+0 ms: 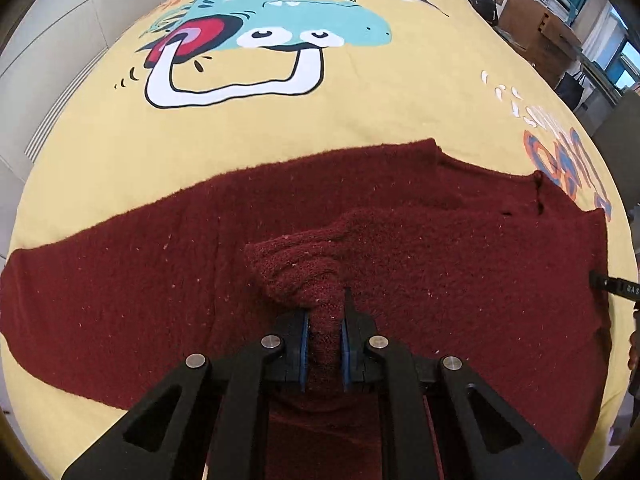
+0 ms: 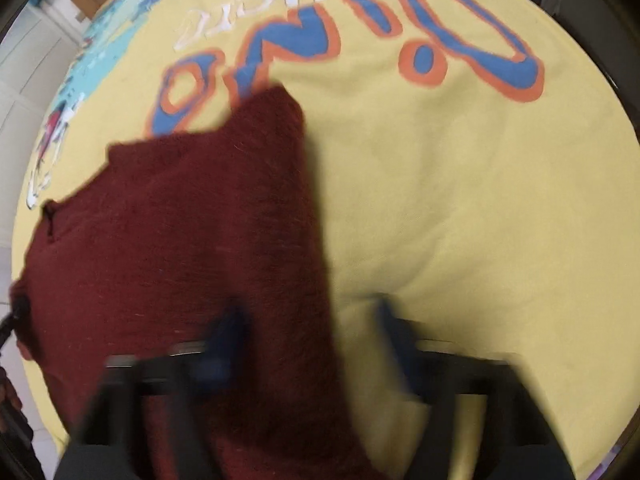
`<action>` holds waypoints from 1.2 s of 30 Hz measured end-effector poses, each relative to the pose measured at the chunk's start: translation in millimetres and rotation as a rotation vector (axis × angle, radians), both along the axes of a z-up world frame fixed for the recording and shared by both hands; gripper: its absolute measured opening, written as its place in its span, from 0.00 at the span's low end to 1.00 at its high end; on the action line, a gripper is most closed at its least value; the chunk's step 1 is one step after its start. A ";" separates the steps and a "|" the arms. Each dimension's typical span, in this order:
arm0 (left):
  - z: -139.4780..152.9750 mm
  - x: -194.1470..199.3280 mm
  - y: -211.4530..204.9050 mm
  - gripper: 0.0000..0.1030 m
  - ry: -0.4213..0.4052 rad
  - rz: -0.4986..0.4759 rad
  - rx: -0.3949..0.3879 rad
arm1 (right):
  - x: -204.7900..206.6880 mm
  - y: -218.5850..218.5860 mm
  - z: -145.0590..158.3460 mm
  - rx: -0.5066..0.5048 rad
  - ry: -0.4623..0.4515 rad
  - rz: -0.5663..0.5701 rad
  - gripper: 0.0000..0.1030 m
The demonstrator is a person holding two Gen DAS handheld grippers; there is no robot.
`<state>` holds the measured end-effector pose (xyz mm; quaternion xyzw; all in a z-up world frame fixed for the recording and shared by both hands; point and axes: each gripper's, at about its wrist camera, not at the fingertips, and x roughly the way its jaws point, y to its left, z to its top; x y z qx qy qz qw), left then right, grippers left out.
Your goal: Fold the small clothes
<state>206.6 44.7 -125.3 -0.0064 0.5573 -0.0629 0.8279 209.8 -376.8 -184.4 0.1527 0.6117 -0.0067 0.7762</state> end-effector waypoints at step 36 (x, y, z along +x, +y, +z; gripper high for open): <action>-7.6 -36.4 -65.6 0.99 -0.117 -0.099 0.049 | -56.2 155.7 38.7 -0.172 -0.334 0.244 1.00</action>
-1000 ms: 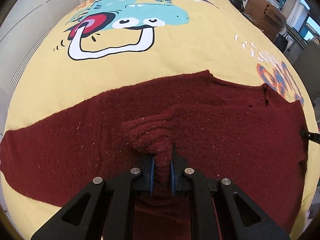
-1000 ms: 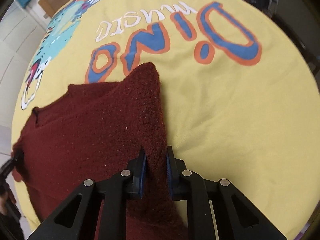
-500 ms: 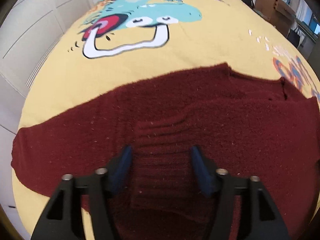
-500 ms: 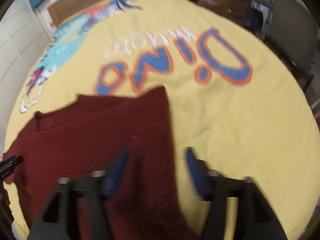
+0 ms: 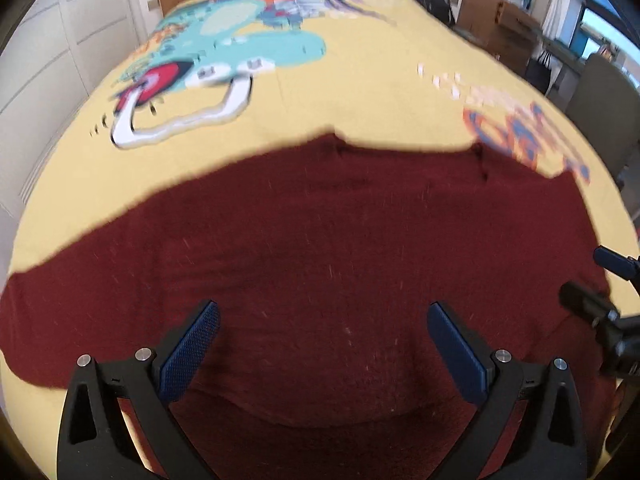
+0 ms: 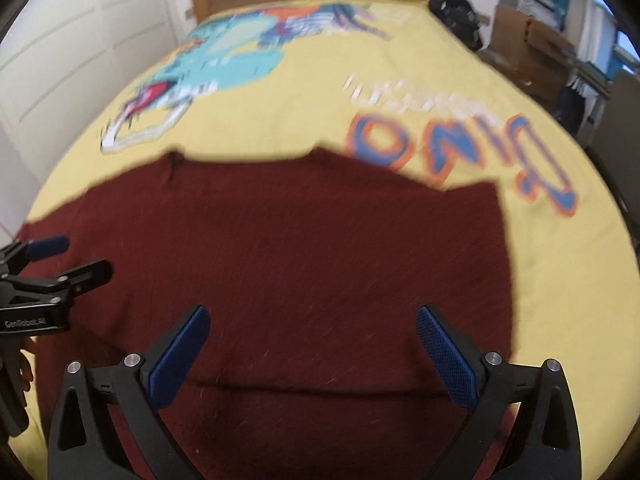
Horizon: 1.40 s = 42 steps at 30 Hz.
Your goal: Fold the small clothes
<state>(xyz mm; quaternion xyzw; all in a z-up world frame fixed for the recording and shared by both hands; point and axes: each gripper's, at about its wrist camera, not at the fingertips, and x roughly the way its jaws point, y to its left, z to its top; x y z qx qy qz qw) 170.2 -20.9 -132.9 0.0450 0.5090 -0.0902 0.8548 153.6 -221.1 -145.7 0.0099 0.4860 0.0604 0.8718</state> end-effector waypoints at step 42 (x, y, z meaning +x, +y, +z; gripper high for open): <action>34.7 -48.0 346.6 0.99 -0.026 0.819 -0.191 | -98.9 -108.8 40.8 -0.013 0.013 -0.241 1.00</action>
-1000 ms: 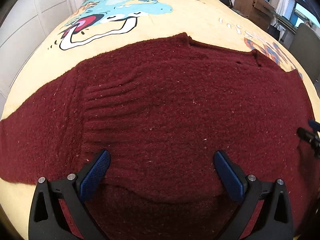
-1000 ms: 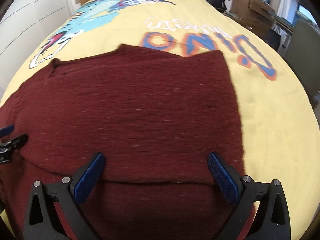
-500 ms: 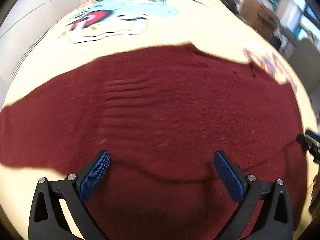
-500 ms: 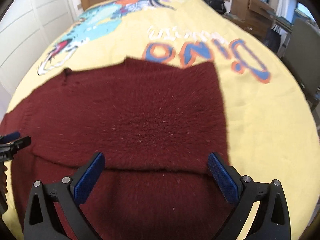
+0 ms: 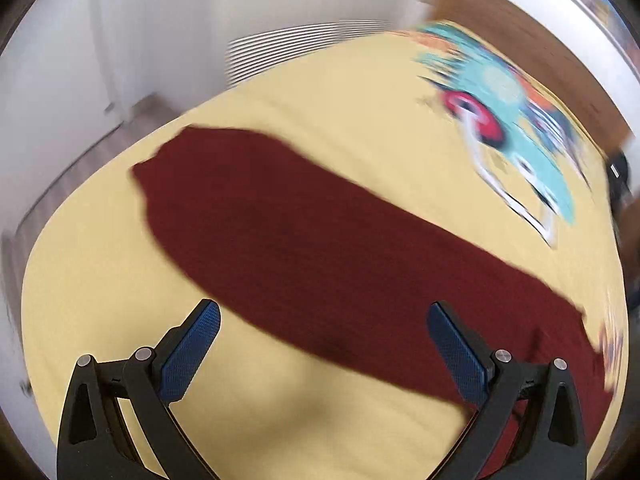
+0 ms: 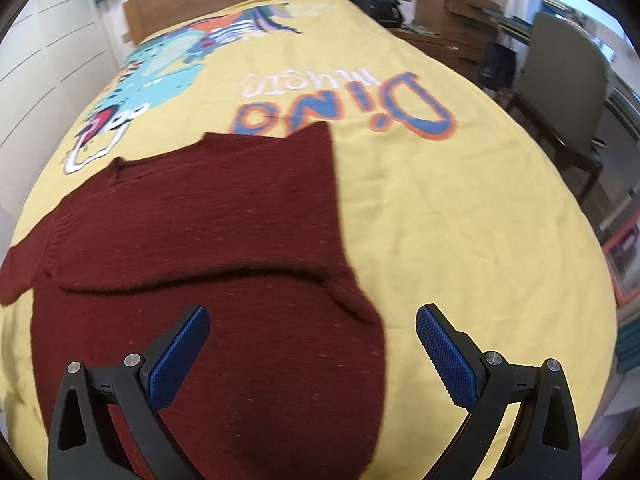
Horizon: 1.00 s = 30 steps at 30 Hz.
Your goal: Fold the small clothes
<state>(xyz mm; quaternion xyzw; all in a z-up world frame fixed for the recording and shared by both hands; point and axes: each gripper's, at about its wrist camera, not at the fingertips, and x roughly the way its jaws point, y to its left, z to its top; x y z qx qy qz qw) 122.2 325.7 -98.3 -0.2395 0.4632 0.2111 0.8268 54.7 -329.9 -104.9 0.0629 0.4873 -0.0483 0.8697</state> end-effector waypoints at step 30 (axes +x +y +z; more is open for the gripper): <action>9.2 6.3 58.0 0.10 -0.017 -0.086 -0.089 | 0.8 7.5 -20.6 0.022 0.100 -0.001 1.00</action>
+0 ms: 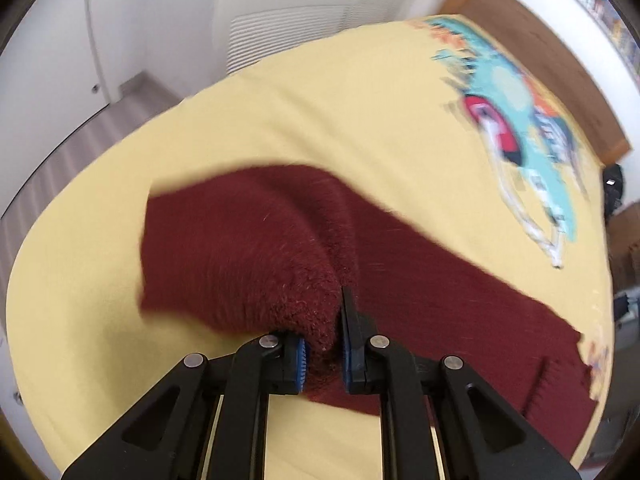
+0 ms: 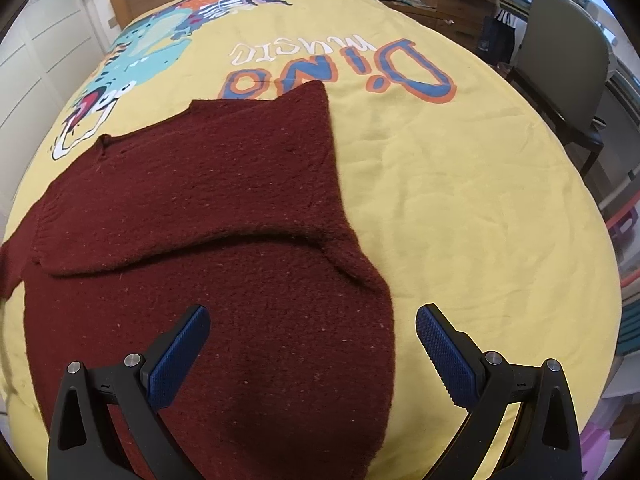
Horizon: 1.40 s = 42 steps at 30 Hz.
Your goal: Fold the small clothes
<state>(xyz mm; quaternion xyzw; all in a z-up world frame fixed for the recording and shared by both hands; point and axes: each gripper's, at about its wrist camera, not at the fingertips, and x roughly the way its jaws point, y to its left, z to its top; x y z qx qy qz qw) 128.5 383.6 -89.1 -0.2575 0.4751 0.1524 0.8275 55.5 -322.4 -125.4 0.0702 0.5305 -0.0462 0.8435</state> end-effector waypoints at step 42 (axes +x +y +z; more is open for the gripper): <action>-57.6 67.1 -465.1 0.13 0.116 -0.750 0.123 | 36.8 -14.4 5.5 0.061 -0.007 0.036 1.00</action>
